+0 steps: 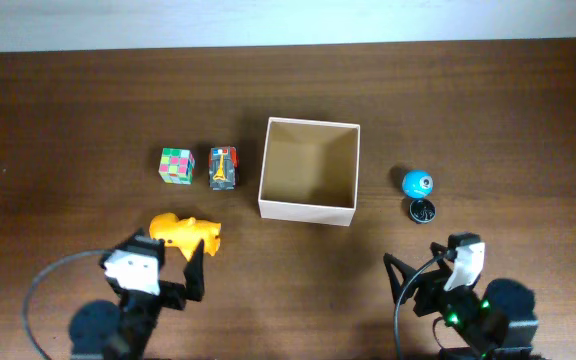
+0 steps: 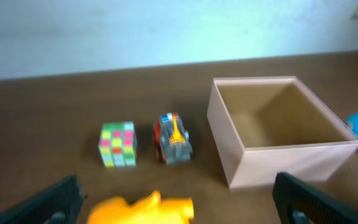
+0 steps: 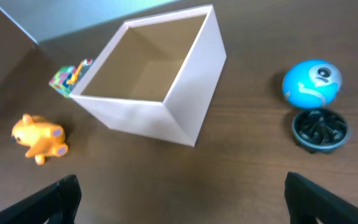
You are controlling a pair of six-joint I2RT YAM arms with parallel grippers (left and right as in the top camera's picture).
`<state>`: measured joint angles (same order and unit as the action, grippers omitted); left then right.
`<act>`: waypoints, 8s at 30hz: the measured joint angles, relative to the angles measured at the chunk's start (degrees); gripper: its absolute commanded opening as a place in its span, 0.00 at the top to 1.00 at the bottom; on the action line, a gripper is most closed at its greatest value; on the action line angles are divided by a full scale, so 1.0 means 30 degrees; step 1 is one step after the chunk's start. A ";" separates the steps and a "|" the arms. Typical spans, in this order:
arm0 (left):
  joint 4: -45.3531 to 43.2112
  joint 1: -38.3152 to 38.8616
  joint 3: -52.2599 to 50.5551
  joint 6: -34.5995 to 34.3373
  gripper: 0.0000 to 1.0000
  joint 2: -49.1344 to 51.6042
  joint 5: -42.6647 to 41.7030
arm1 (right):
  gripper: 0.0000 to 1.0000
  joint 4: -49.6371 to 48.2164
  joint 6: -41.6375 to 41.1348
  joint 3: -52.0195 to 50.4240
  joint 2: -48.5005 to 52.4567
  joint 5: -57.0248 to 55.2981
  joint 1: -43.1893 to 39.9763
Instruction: Pack container
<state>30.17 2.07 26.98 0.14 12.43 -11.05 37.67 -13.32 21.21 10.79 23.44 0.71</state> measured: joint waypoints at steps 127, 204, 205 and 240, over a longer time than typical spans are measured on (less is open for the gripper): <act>0.0590 -0.0459 1.4870 0.1887 0.57 3.1758 0.3818 | 0.01 1.1191 0.1719 1.8149 2.3664 -0.3665 0.0000; -0.1639 1.0542 2.0334 -0.4342 0.98 3.6567 0.4634 | 0.01 1.1599 0.1741 1.8149 2.3678 -0.3861 0.0000; -0.1719 1.0535 2.0334 -0.4350 0.98 3.6654 0.4699 | 0.02 1.1606 0.1712 1.8149 2.3678 -0.3861 0.0000; 0.1217 1.0520 2.2156 -0.6870 0.13 3.6210 0.9398 | 0.01 1.2087 0.1719 1.8149 2.3678 -0.3861 0.0000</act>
<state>33.82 33.63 93.45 -20.47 121.05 17.15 73.93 -8.16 75.66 81.82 11.86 0.71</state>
